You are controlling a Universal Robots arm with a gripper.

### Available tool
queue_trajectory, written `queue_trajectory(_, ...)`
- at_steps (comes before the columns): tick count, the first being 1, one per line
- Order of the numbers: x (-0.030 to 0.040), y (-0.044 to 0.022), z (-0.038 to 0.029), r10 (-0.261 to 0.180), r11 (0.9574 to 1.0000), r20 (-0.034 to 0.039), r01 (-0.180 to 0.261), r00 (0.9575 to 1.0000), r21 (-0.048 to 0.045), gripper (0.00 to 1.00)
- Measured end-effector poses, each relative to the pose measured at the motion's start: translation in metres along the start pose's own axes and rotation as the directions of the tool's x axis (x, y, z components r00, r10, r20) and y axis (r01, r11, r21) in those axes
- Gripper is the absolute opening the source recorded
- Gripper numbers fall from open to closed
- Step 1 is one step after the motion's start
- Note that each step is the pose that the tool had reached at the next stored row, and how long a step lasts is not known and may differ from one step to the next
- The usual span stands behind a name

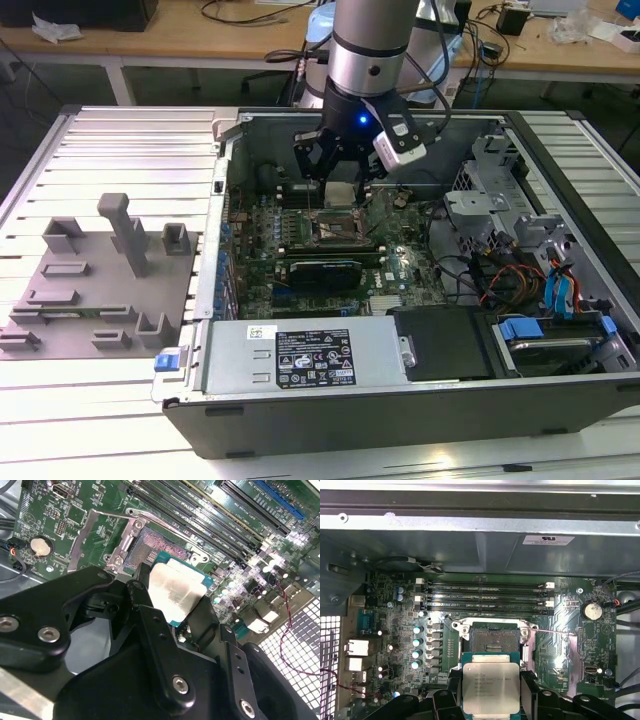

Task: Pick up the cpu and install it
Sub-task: 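Pick up the cpu and move it towards the insertion slot, then place the cpu into insertion slot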

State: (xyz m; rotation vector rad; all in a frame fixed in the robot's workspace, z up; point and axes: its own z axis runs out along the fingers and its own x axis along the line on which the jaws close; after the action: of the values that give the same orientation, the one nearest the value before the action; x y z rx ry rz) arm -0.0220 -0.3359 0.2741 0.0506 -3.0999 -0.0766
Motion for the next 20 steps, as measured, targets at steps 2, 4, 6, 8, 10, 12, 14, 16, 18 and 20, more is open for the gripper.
queue_trajectory(2,0.0000,0.0000,0.0000,0.000,1.0000,0.0000,0.000,1.0000,-0.0002,0.55)
queue_trajectory(4,0.0000,0.0000,0.0000,0.000,1.0000,0.0000,0.000,1.0000,-0.0004,0.55)
queue_trajectory(6,0.0000,0.0000,0.0000,0.000,1.0000,0.0000,0.000,1.0000,-0.0005,0.55)
queue_trajectory(8,0.0000,0.0000,0.0000,0.000,1.0000,0.0000,0.000,1.0000,-0.0005,0.55)
queue_trajectory(10,0.0000,0.0000,0.0000,0.000,1.0000,0.0000,0.000,1.0000,-0.0007,0.55)
queue_trajectory(12,0.0000,0.0000,0.0000,0.002,1.0000,0.0001,-0.002,1.0000,-0.0008,0.55)
queue_trajectory(14,-0.0001,0.0000,0.0001,0.032,0.9995,0.0016,-0.032,0.9995,-0.0020,0.55)
queue_trajectory(16,0.0000,0.0000,0.0001,0.064,0.9979,0.0031,-0.064,0.9979,-0.0034,0.55)
queue_trajectory(18,0.0000,0.0000,0.0003,0.115,0.9934,0.0055,-0.114,0.9934,-0.0055,0.55)
queue_trajectory(20,0.0000,0.0000,0.0005,0.151,0.9885,0.0072,-0.151,0.9885,-0.0073,0.55)
